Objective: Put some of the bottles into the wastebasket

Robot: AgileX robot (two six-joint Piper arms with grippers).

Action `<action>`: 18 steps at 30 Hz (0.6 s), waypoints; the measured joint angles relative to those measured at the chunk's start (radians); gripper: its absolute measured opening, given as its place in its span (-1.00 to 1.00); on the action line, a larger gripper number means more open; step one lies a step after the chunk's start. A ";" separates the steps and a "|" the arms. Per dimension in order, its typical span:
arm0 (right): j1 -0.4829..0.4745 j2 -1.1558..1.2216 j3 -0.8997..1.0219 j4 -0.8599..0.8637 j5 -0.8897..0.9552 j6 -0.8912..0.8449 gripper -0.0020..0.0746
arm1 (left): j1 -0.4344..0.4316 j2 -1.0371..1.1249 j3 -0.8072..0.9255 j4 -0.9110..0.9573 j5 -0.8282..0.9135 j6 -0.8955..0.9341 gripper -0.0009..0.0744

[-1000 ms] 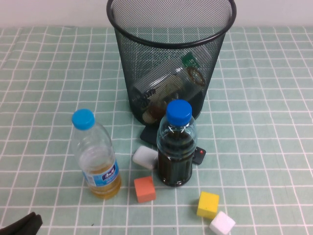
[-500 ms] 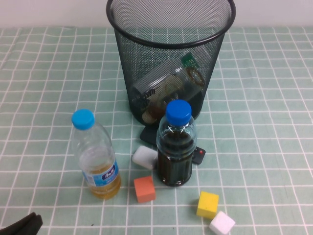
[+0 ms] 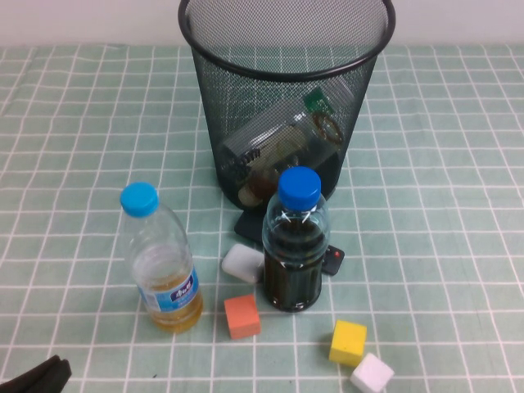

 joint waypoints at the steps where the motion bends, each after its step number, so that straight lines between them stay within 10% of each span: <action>1: -0.024 -0.045 0.076 0.000 -0.053 0.006 -0.95 | 0.000 0.000 0.000 0.000 0.000 0.000 -0.99; 8: -0.088 -0.236 0.363 0.138 -0.161 0.008 -0.95 | 0.000 0.000 0.000 0.000 0.001 0.000 -0.99; 18: -0.088 -0.345 0.361 0.123 0.144 -0.013 -0.95 | 0.000 0.000 0.000 0.000 0.003 0.000 -0.99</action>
